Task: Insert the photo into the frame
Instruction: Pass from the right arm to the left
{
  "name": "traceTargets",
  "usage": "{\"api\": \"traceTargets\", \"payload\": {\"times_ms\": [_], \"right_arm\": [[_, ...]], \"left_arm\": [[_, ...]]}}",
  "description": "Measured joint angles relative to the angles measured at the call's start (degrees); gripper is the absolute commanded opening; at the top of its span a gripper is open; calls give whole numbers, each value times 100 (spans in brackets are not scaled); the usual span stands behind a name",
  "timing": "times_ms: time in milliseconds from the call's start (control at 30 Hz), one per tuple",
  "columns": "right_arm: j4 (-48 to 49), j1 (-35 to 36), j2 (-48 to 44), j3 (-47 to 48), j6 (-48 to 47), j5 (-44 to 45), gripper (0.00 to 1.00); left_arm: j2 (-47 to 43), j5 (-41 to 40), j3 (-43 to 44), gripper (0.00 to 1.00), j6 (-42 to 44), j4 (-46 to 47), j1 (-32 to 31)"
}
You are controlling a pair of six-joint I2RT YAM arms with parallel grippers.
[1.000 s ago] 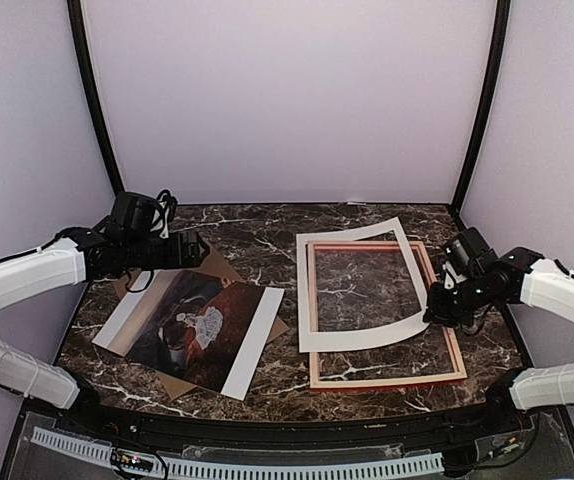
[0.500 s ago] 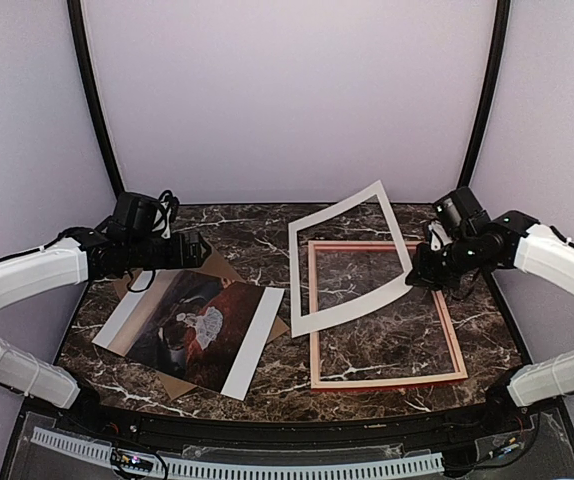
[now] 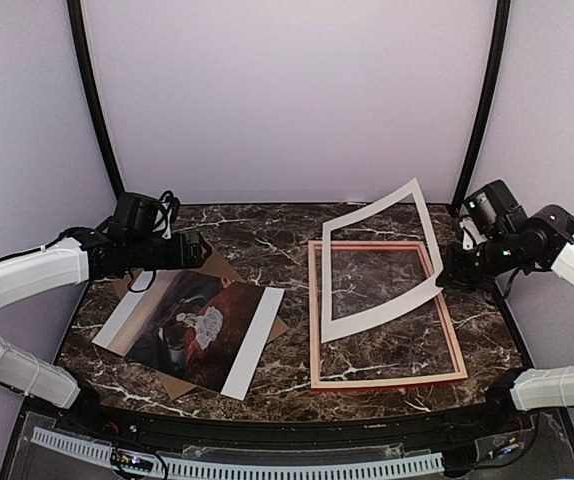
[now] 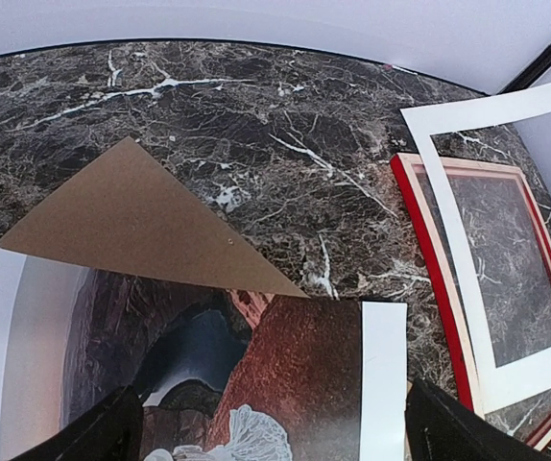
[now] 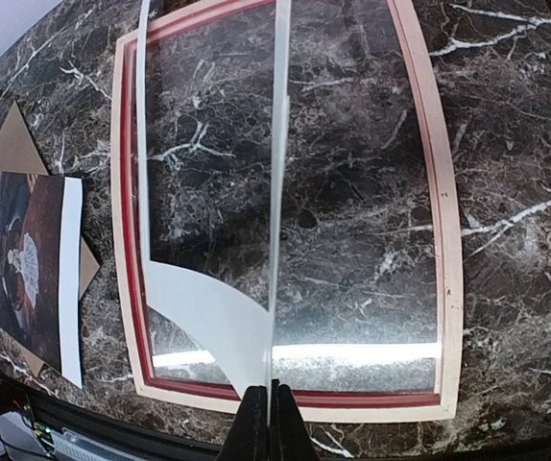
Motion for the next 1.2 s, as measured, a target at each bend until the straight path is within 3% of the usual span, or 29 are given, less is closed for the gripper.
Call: {"api": "traceTargets", "payload": {"times_ms": [1200], "right_arm": [[-863, 0, -188, -1027, -17, 46, 0]], "left_arm": [[4, 74, 0, 98, 0, 0, -24]]}}
